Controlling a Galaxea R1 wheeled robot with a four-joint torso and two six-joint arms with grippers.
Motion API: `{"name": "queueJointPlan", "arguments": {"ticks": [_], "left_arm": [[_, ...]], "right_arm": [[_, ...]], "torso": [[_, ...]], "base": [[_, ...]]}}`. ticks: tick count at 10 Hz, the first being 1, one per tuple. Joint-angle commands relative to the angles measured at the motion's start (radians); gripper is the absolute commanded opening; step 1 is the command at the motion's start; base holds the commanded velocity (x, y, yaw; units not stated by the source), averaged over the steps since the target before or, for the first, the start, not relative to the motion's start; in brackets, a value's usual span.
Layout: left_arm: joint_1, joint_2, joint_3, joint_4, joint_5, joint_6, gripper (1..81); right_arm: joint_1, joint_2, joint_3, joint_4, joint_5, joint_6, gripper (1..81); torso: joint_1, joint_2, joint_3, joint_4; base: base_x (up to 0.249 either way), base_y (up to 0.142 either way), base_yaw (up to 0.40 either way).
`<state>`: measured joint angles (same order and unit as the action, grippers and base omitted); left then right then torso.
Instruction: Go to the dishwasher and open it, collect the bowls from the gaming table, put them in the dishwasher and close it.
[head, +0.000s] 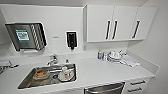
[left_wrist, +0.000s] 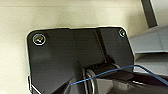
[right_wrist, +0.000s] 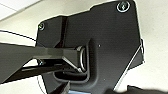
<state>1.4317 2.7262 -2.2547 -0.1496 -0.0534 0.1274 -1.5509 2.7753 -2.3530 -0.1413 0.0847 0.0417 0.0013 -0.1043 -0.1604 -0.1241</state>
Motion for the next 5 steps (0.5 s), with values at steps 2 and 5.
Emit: {"name": "queueJointPlan", "arguments": {"ticks": [2, 5], "left_arm": [[-0.059, -0.196, 0.236, 0.042, 0.043, 0.003, 81.1], [-0.059, -0.347, 0.432, 0.054, -0.003, 0.003, 81.1]], "right_arm": [[0.037, -0.332, 0.464, 0.002, -0.036, 0.000, 81.1], [0.063, -0.571, 0.738, 0.008, -0.002, 0.000, 81.1]], "torso": [[0.000, 0.000, 0.000, 0.000], [0.078, -0.123, 0.000, 0.000]], "base": [[0.000, 0.000, 0.000], [0.000, 0.000, 0.000]]}}
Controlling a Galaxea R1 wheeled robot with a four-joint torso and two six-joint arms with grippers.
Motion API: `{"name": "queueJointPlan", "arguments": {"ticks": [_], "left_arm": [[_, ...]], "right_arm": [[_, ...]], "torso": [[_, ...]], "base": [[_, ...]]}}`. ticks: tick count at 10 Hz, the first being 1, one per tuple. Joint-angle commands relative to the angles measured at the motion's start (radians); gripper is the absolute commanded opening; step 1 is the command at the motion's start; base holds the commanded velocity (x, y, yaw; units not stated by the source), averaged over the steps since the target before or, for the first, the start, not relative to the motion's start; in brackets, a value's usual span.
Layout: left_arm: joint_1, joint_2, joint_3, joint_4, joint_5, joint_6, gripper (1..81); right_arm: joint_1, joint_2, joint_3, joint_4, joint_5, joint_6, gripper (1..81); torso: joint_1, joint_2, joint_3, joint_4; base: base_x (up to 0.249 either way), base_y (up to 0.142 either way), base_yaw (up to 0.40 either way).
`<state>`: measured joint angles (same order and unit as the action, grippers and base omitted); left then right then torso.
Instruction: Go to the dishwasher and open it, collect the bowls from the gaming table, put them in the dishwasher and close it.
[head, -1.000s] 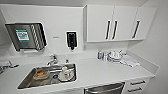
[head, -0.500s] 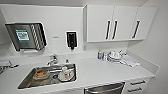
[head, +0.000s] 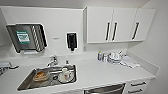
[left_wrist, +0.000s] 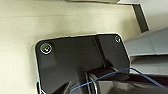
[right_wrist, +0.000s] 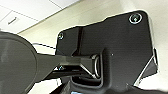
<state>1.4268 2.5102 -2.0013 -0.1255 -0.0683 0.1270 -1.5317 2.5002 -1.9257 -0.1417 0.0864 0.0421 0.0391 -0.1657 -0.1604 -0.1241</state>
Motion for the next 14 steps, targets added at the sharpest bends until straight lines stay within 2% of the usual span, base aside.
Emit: {"name": "queueJointPlan", "arguments": {"ticks": [1, 2, 4, 5, 6, 7, 8, 9, 10, 12, 14], "left_arm": [[-0.055, -0.175, 0.245, 0.049, -0.005, 0.003, 81.1], [-0.056, -0.220, 0.308, 0.058, -0.013, 0.003, 81.1], [-0.058, -0.290, 0.398, 0.067, -0.018, 0.003, 81.1], [-0.061, -0.325, 0.436, 0.083, -0.034, 0.002, 81.1], [-0.070, -0.373, 0.487, 0.087, -0.051, 0.002, 81.1], [-0.088, -0.439, 0.554, 0.086, -0.057, 0.000, 81.1], [-0.113, -0.502, 0.625, 0.087, -0.057, 0.000, 81.1], [-0.142, -0.585, 0.726, 0.093, -0.057, 0.002, 81.1], [-0.165, -0.655, 0.818, 0.118, -0.057, 0.002, 81.1], [-0.194, -0.746, 0.944, 0.147, -0.057, 0.002, 81.1], [-0.200, -0.786, 1.019, 0.190, -0.057, 0.002, 81.1]], "right_arm": [[0.057, -0.335, 0.357, 0.008, 0.000, 0.001, 81.1], [0.073, -0.375, 0.404, 0.010, 0.001, 0.001, 81.1], [0.112, -0.450, 0.490, 0.011, 0.003, 0.002, 81.1], [0.130, -0.481, 0.520, 0.014, 0.001, 0.002, 81.1], [0.149, -0.507, 0.548, 0.016, 0.001, 0.004, 81.1], [0.165, -0.531, 0.576, 0.014, 0.003, 0.004, 81.1], [0.185, -0.545, 0.602, 0.010, 0.003, 0.002, 81.1], [0.210, -0.556, 0.607, 0.013, 0.003, 0.002, 81.1], [0.236, -0.559, 0.608, 0.017, 0.001, 0.008, 81.1], [0.267, -0.562, 0.610, 0.017, -0.002, 0.042, 81.1], [0.291, -0.581, 0.616, 0.017, -0.002, 0.071, 81.1]], "torso": [[0.061, -0.095, 0.000, 0.000], [0.085, -0.132, -0.053, 0.000], [0.125, -0.198, -0.087, 0.000], [0.147, -0.233, -0.136, 0.000], [0.168, -0.266, -0.164, 0.000], [0.190, -0.300, -0.138, 0.000], [0.211, -0.333, -0.132, 0.000], [0.228, -0.357, -0.142, 0.000], [0.243, -0.382, -0.151, 0.000], [0.288, -0.453, -0.156, 0.000], [0.334, -0.526, -0.156, 0.000]], "base": [[0.000, 0.000, 0.000], [0.000, 0.000, 0.000], [0.000, 0.000, 0.000], [0.000, 0.000, 0.000], [0.000, 0.000, 0.000], [0.000, 0.000, 0.000], [0.000, 0.000, 0.000], [0.000, 0.000, 0.000], [0.000, 0.000, 0.000], [0.000, 0.000, 0.000], [0.000, 0.000, 0.000]]}}
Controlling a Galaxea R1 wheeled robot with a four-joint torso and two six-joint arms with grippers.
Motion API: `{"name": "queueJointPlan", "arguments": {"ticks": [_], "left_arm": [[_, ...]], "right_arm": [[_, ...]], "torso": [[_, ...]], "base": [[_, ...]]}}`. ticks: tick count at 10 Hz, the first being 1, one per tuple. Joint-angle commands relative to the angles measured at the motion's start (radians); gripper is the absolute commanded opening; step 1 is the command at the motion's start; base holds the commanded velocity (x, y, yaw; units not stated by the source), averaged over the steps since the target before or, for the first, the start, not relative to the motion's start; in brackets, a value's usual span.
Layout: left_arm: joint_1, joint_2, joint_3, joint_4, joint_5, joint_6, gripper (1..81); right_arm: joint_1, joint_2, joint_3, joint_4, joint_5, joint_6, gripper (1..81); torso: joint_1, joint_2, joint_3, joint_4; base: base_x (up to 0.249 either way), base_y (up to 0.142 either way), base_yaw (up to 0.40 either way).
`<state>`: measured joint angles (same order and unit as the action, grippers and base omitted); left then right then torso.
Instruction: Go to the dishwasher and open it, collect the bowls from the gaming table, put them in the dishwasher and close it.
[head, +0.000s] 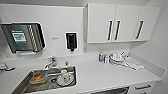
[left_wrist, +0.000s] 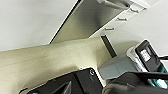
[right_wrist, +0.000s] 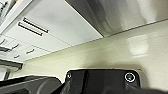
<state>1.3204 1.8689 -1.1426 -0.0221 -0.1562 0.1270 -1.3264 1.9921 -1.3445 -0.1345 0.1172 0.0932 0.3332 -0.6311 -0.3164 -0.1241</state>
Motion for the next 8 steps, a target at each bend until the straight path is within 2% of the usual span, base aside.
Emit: {"name": "queueJointPlan", "arguments": {"ticks": [1, 4, 5, 6, 7, 8], "left_arm": [[-0.092, -0.160, 0.188, 0.122, 0.033, 0.002, 81.1], [-0.094, -0.204, 0.248, 0.226, 0.046, 0.002, 81.1], [-0.094, -0.221, 0.259, 0.241, 0.046, 0.002, 81.1], [-0.094, -0.232, 0.262, 0.246, 0.046, 0.002, 81.1], [-0.094, -0.240, 0.265, 0.249, 0.046, 0.002, 81.1], [-0.094, -0.244, 0.267, 0.261, 0.046, 0.002, 81.1]], "right_arm": [[0.095, -0.085, 0.044, 0.010, -0.033, 0.034, 81.1], [0.127, -0.115, 0.070, 0.010, -0.031, 0.074, 81.1], [0.137, -0.125, 0.073, 0.009, -0.033, 0.105, 81.1], [0.138, -0.131, 0.081, 0.007, -0.030, 0.108, 81.1], [0.146, -0.132, 0.087, 0.009, -0.030, 0.108, 81.1], [0.157, -0.134, 0.093, 0.009, -0.030, 0.111, 81.1]], "torso": [[0.063, -0.097, -0.073, 0.000], [0.114, -0.179, -0.130, 0.000], [0.135, -0.213, -0.162, 0.000], [0.158, -0.248, -0.196, 0.000], [0.182, -0.286, -0.208, 0.000], [0.202, -0.317, -0.168, 0.000]], "base": [[0.000, 0.000, 0.000], [0.000, 0.000, 0.000], [0.000, 0.000, 0.000], [0.000, 0.000, 0.000], [0.000, 0.000, 0.000], [0.000, 0.000, 0.000]]}}
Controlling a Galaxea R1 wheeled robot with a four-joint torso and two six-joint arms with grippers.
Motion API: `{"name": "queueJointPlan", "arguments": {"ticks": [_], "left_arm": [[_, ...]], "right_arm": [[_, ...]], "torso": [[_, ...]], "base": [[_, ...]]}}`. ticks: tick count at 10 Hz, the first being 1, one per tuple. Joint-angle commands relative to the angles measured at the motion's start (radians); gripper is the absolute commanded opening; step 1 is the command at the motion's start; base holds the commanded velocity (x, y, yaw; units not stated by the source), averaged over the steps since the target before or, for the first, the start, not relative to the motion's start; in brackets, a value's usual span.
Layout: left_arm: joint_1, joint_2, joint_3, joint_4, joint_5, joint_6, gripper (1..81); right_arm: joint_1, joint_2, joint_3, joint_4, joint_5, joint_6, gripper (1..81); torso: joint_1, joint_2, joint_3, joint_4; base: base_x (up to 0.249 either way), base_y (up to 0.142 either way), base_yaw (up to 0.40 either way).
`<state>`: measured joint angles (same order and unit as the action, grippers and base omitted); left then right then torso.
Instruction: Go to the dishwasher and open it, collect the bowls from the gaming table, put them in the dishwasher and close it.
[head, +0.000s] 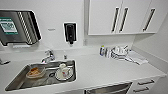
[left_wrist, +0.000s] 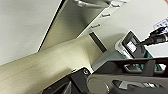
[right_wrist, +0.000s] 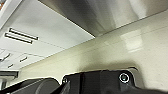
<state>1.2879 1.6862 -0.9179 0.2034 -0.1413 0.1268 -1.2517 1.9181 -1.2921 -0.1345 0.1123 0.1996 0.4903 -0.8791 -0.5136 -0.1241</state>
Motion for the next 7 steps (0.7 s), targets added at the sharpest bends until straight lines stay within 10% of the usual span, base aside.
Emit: {"name": "queueJointPlan", "arguments": {"ticks": [1, 7], "left_arm": [[-0.061, -0.063, 0.047, 0.060, 0.031, 0.002, 81.1], [-0.211, -0.111, 0.126, 0.053, 0.063, -0.021, 81.1]], "right_arm": [[0.100, -0.066, 0.057, 0.010, -0.026, 0.026, 81.1], [0.174, -0.089, 0.070, 0.006, -0.046, 0.118, 81.1]], "torso": [[0.063, -0.098, 0.002, 0.000], [0.187, -0.295, -0.018, 0.000]], "base": [[0.000, 0.000, 0.000], [0.000, 0.000, 0.000]]}}
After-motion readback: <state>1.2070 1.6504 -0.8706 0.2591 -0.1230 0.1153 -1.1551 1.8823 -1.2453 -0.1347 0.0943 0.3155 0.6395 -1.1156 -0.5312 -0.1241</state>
